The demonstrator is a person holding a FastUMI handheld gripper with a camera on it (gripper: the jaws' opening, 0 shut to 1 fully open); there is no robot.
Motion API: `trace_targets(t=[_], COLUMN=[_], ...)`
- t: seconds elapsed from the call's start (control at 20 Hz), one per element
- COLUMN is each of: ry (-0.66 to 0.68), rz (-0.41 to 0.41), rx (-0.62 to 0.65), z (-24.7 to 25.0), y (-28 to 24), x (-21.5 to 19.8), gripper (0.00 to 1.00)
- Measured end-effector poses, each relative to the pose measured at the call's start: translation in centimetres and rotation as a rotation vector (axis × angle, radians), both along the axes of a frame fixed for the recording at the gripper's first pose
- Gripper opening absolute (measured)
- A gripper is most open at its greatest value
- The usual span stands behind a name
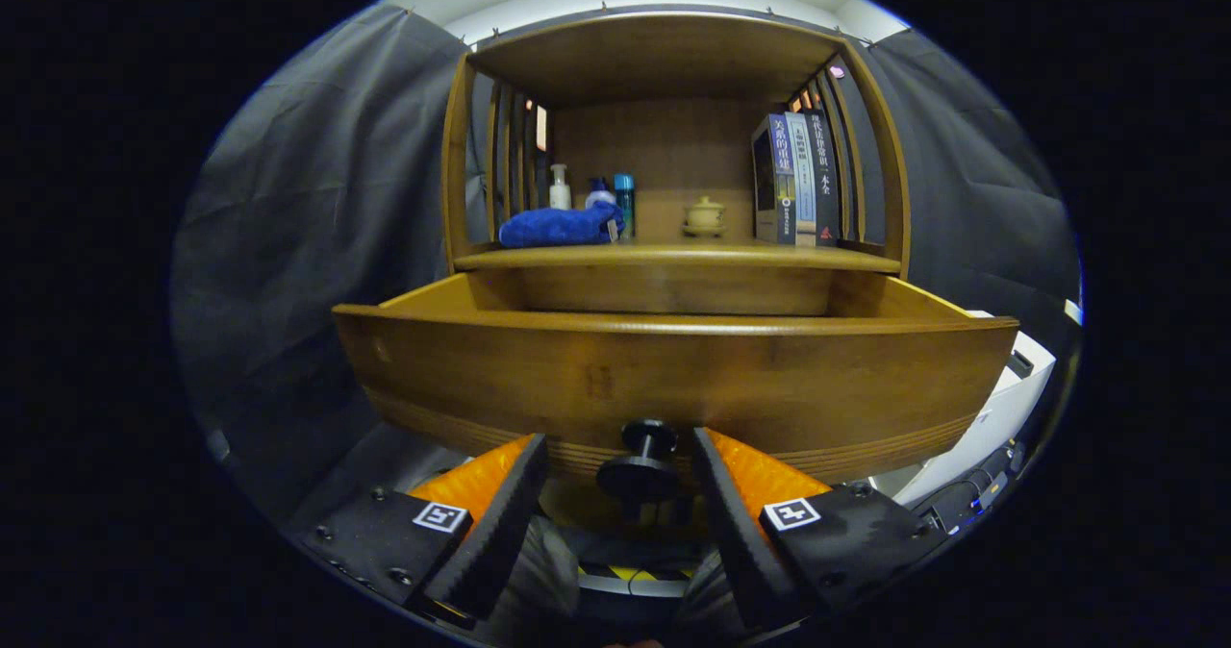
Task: Pull open the drawer, take out the items inside it, and place them on the countertop above the cabinet.
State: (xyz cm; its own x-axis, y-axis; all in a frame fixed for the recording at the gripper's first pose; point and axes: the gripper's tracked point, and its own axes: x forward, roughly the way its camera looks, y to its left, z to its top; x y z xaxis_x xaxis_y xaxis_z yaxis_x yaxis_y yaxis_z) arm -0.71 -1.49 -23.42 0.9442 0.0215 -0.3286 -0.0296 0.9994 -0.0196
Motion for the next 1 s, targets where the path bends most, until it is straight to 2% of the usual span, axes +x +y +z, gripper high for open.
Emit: trace_targets(t=[0.15,0.35,0.45,0.55,0.75,1.0], ry=[-0.112,-0.319,-0.321,-0.258,-0.087,0.253], rz=[-0.009,-0.028,-0.025,0.013,-0.004,-0.037], rx=[-0.011,0.078,0.079,0.071,-0.007,0.033], z=[4.2,16.0,20.2,22.3,19.9,9.9], y=[-0.4,-0.5,-0.9,-0.2,-0.1,1.6], x=[-0.6,1.0,3.5,7.3,14.7,18.4], gripper=[0.96,0.95,0.95,0.94,0.94,0.93])
